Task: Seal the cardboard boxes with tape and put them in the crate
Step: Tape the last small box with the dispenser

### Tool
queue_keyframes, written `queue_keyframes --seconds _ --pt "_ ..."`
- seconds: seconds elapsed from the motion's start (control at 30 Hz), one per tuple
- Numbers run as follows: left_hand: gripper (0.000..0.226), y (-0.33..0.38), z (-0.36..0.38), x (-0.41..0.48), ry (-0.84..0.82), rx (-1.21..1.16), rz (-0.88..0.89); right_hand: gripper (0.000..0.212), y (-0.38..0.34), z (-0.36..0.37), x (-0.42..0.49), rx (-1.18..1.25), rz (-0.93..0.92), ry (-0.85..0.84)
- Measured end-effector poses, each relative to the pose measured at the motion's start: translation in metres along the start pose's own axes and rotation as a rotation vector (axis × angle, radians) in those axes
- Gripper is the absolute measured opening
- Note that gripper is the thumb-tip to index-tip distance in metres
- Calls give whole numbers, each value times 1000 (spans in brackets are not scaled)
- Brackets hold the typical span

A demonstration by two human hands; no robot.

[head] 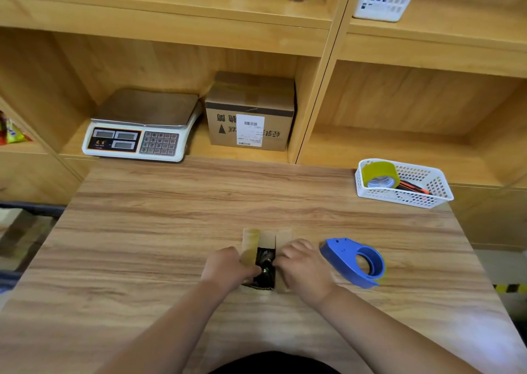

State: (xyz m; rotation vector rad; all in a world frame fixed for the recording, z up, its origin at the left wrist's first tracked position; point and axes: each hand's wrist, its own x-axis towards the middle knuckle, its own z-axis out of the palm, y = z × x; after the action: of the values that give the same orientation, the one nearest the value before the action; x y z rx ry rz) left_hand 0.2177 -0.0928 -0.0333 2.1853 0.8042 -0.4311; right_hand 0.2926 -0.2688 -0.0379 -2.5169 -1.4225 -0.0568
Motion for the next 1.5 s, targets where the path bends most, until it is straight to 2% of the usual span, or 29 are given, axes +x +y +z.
queue_keyframes --seconds 0.1,0.13,0.2,0.27,0.33,0.4,0.5,0.53,0.6,0.67,0.8,0.9,0.97,1.03,1.1,1.17,1.27,1.4,1.5 --pt "38 1 5 -1 12 -29 16 17 -5 1 -2 -14 18 -22" --pt "35 0 7 -2 15 -48 24 21 -5 0 -2 -3 46 -41" --pt "29 -1 8 -1 3 -115 33 46 -5 0 -4 28 78 -118" --pt "29 -2 4 0 -2 -49 84 58 -3 -1 -9 45 56 -151" --pt "23 -1 -1 5 47 185 256 58 1 -1 -16 70 35 -148" --pt "41 4 -4 13 95 448 543 55 2 3 -23 46 5 -116" --pt "69 14 -7 22 -44 841 906 48 -1 6 -27 -31 -20 -58" --pt "72 16 -7 24 -79 939 988 45 -3 6 -27 -57 -24 -36" --pt "63 19 -9 31 -93 1038 1083 39 -2 5 -27 -61 -22 0" --pt "51 19 -10 36 -102 1000 1084 33 0 3 -29 -25 -26 7" --pt "45 12 -8 39 -120 859 1074 36 2 0 -30 -26 -31 25" --pt "42 1 -6 41 -127 747 1035 29 0 -4 -29 -30 -20 25" --pt "41 -5 -7 40 -116 697 1009 41 -4 -4 -28 -85 3 -43" --pt "37 -9 -6 37 -39 636 1026 57 -9 -2 -27 -148 46 -103" --pt "29 -12 -6 34 54 512 993 61 -10 -2 -27 -188 121 -126" --pt "28 -16 -8 30 101 444 942 57 -9 -2 -26 -206 151 -126" --pt "27 -22 -11 27 94 469 975 52 -10 -1 -25 -233 97 -108" --pt "18 -29 -8 23 77 374 901 36 -14 4 -19 -172 124 5" --pt "24 -36 -5 20 80 366 834 28 -12 7 -16 -100 149 74"
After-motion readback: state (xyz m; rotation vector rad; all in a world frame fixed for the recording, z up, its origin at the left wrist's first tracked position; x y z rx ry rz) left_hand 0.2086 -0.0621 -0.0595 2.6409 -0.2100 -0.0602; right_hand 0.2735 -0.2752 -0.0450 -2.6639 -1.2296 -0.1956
